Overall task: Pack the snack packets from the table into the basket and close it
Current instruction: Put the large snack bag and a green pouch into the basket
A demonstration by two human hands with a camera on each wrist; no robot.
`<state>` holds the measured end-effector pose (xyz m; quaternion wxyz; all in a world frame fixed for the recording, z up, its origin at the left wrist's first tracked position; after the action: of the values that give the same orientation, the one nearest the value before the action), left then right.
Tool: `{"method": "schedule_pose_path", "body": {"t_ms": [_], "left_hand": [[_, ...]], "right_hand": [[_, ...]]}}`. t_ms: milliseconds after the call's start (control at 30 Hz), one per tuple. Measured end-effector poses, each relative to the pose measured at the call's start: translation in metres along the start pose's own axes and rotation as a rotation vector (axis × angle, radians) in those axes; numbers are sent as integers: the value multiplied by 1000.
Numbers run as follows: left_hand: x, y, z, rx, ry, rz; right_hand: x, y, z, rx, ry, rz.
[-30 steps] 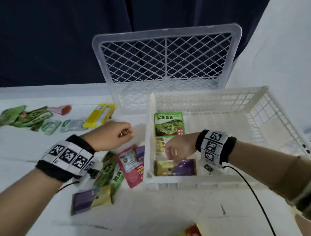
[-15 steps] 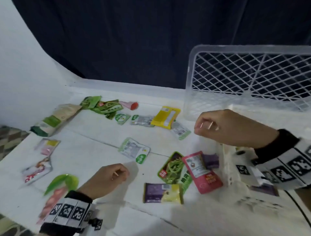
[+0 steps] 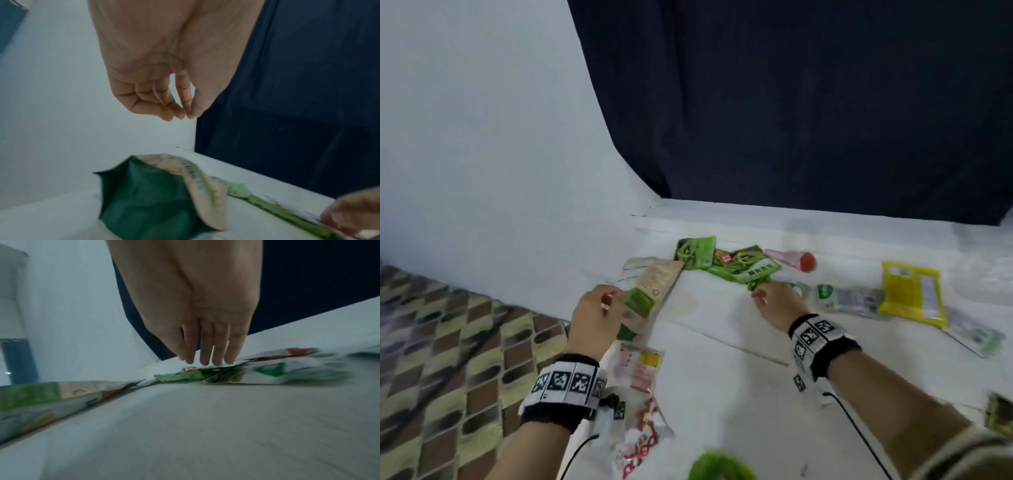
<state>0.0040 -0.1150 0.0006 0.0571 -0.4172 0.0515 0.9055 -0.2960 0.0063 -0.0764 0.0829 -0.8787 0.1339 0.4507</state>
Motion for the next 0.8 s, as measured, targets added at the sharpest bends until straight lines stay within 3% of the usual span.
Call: {"method": "schedule_pose_path", "body": {"t_ms": [167,300,400,533,700,800], "left_hand": [[13,74,-48,-132,73,-80],[33,90,-72,-317,198,-325],[43,96,-86,-404,240,-433],[48,100,-86,-412,243,-475],[49,97,-82,-411,152,-562],[51,91,-83,-445,46,-604]], "right_hand": [[20,83,-24,189,-118,41],[37,115,-17,382,-220,-15],[35,119,-13,517,-286,64],[30,105,-1,717,-253,170],[27,92,9,759,-244,148],[20,92,10,740,-176,278]]}}
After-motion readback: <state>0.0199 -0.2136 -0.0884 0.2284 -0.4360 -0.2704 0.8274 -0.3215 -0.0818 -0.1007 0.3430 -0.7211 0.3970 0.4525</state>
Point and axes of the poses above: each hand's wrist, its own y-axis towards the middle knuckle, its own x-axis out of the palm, z = x × y, the point moved 5 cm from there along y, towards the middle knuckle, and after that the axes turned 12 degrees about -x, right-handed, at the moved point
